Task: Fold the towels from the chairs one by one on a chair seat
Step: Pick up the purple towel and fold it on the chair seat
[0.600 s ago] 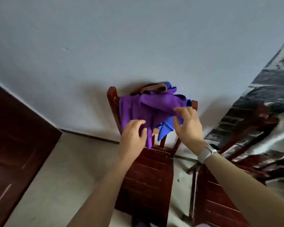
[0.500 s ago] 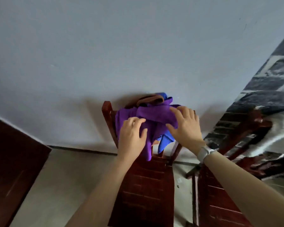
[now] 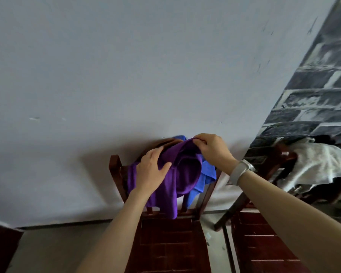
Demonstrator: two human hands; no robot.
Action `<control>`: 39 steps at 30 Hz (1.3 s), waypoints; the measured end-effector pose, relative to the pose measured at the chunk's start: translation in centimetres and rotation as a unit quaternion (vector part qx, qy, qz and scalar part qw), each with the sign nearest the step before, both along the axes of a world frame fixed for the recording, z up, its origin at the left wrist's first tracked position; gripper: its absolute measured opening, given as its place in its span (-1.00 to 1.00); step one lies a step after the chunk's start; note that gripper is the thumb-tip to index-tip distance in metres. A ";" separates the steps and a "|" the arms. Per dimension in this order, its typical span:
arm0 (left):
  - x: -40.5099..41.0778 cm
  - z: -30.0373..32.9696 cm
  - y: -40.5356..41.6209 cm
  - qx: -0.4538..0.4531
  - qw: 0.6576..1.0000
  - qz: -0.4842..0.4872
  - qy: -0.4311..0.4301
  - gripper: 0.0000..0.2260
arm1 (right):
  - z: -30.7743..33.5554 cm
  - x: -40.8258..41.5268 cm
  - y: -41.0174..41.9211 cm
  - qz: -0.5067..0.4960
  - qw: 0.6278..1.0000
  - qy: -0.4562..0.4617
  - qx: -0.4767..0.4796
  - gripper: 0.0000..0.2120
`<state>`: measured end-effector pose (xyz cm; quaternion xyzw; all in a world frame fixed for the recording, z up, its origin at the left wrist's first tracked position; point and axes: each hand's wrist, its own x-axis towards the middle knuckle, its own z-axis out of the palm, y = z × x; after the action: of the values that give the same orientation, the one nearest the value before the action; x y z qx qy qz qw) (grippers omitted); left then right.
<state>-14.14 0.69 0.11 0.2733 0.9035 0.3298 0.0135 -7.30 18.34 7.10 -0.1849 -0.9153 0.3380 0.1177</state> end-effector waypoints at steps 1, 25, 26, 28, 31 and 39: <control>0.0 -0.2 0.0 -0.005 1.000 -0.011 0.003 -0.59 | 0.0 0.2 0.0 0.027 0.999 -0.030 0.000 -0.83; -2.4 -2.2 0.2 0.109 0.992 0.024 -0.060 -0.60 | 2.5 -1.2 0.3 0.002 1.000 0.028 -0.014 -0.82; -2.2 -2.3 -0.2 0.116 0.990 0.012 -0.074 -0.55 | 3.1 -1.6 0.2 -0.005 0.999 0.043 -0.029 -0.82; -2.0 -2.4 -1.0 0.112 0.990 -0.008 -0.091 -0.45 | 4.7 -1.8 0.0 -0.036 0.987 0.099 -0.121 -0.81; -1.9 -2.4 -1.2 0.043 0.996 0.005 -0.076 -0.44 | 8.2 -1.4 0.9 -0.080 0.900 0.228 -0.362 -0.75; -3.2 0.3 0.5 0.099 0.991 0.090 -0.001 -0.81 | 9.9 5.2 4.4 -0.096 0.749 0.336 -0.562 -0.65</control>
<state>-17.30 1.18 0.41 0.1906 0.8873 0.4179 -0.0426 -2.13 22.70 16.98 -0.1793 -0.4386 0.8188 0.3240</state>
